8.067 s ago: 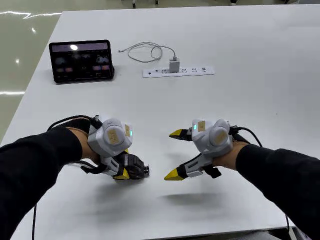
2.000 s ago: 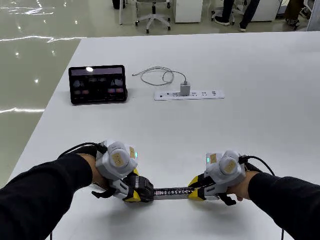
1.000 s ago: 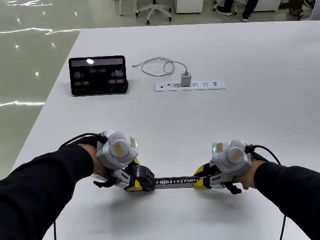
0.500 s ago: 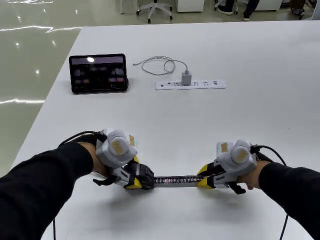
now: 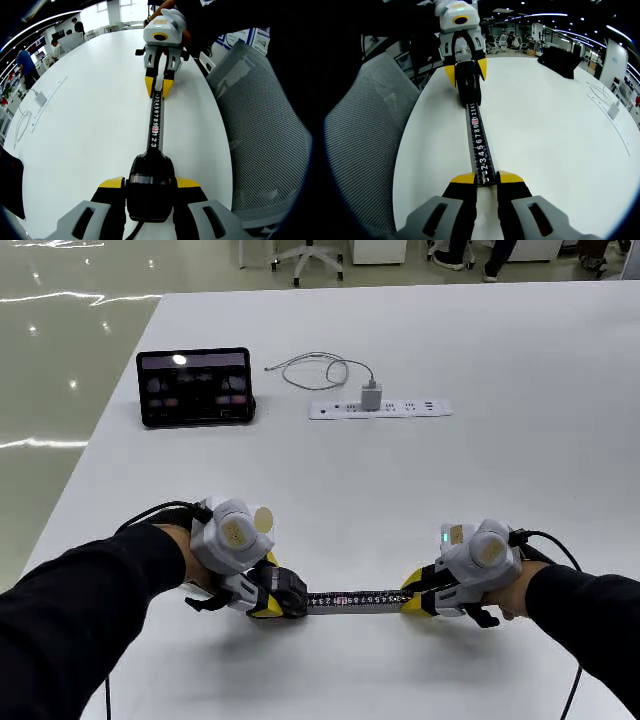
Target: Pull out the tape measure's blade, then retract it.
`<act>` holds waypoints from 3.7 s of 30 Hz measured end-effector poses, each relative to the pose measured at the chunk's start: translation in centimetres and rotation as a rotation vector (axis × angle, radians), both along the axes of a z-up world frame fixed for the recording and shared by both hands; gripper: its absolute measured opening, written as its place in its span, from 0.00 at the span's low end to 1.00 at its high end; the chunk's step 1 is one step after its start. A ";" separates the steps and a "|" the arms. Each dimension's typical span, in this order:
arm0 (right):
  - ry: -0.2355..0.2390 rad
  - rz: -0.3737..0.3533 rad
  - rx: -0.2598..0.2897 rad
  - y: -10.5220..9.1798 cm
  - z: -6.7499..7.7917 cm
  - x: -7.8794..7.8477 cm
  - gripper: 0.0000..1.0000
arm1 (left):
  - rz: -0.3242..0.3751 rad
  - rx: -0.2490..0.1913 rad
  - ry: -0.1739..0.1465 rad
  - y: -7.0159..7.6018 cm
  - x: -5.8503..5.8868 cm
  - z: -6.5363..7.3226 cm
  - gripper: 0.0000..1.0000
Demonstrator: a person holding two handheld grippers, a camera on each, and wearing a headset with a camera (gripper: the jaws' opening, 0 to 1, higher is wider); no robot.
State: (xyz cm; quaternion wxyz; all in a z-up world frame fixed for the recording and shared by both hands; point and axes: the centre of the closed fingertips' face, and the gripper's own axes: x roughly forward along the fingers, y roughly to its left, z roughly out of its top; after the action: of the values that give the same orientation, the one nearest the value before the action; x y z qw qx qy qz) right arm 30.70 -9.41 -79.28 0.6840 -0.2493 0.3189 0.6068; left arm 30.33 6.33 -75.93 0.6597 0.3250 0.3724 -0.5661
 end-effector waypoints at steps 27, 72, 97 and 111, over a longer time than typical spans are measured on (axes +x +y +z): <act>0.001 -0.008 -0.009 -1.5 0.0 0.3 0.10 | 0.004 -0.005 -0.001 0.0 0.0 0.1 0.32; 0.009 -0.030 -0.038 -4.8 -0.1 0.4 0.10 | 0.011 -0.008 -0.007 0.0 0.0 0.0 0.32; 0.013 -0.056 -0.049 -6.9 -0.1 0.4 0.10 | 0.016 -0.012 -0.005 0.0 0.0 0.0 0.32; 0.019 -0.069 -0.049 -7.9 0.1 0.5 0.10 | 0.019 -0.014 -0.002 0.0 0.1 0.1 0.32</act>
State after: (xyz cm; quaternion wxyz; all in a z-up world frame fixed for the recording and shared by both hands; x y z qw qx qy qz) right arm 31.22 -17.27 -79.21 0.6952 -0.2490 0.3486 0.5772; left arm 30.40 6.35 -75.88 0.6677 0.3172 0.3711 -0.5620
